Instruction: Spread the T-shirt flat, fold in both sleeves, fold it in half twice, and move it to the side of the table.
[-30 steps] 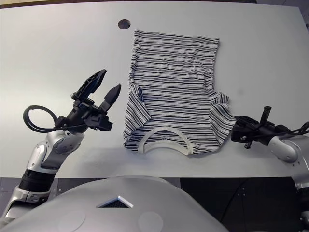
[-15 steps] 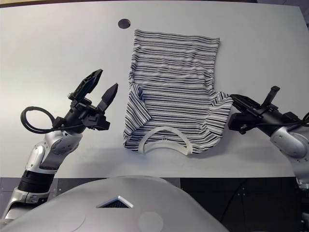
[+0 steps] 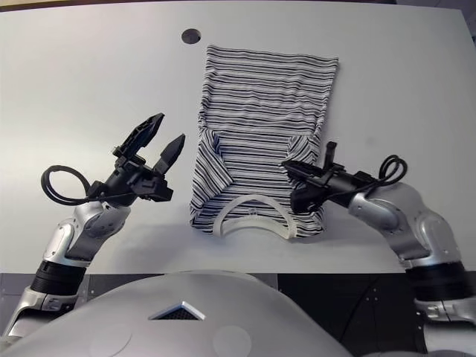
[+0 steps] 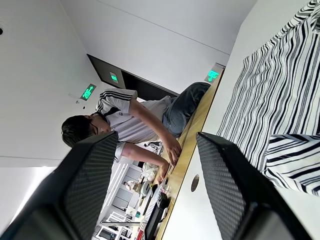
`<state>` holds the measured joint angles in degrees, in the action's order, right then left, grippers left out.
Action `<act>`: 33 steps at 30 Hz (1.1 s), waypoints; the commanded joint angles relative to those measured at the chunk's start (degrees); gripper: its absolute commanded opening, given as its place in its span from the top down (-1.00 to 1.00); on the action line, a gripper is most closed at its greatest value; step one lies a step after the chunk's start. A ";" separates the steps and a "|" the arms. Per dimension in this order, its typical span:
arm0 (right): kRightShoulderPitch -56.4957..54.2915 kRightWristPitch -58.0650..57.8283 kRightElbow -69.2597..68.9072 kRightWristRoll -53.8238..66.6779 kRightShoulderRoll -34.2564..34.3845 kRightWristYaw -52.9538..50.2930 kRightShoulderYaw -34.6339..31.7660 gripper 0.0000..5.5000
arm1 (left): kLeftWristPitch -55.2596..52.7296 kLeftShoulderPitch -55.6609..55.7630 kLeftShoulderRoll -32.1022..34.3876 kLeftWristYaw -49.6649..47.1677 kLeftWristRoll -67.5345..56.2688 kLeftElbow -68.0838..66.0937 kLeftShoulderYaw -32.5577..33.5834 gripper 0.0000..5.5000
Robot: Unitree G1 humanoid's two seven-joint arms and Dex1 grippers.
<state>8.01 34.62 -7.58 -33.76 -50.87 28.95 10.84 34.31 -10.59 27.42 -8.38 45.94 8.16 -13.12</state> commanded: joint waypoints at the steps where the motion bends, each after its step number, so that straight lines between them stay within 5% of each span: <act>1: -3.03 1.27 2.90 -1.73 0.75 0.49 2.75 0.96 | 0.36 0.64 0.30 -0.91 0.67 -0.96 -0.15 -0.06; 12: -2.50 2.71 3.45 -2.44 -1.15 -3.19 0.34 0.27 | 1.90 8.91 4.80 0.31 1.69 -7.76 -0.15 -0.06; 17: -2.36 2.53 1.82 -0.01 -1.25 -3.51 -1.89 -0.06 | 4.87 25.14 2.87 1.22 2.70 -23.41 -5.39 -0.06; 21: -4.65 0.99 -2.61 8.24 2.32 -3.82 -3.23 -0.31 | 6.67 44.26 -5.03 0.02 6.56 -45.92 -13.31 -0.06; 26: -8.81 -1.35 -2.62 10.71 7.90 -3.64 -0.97 -0.31 | 5.98 59.30 -14.29 0.06 11.62 -70.06 -22.84 -0.06; 33: -15.55 -5.69 1.59 11.99 14.85 -8.57 -3.23 -0.31 | 2.46 59.98 -18.51 7.56 17.34 -84.30 -34.43 -0.06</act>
<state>-4.89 30.78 -6.90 -21.47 -37.72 22.33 9.39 38.27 52.43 8.41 -5.80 59.82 -72.24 -43.37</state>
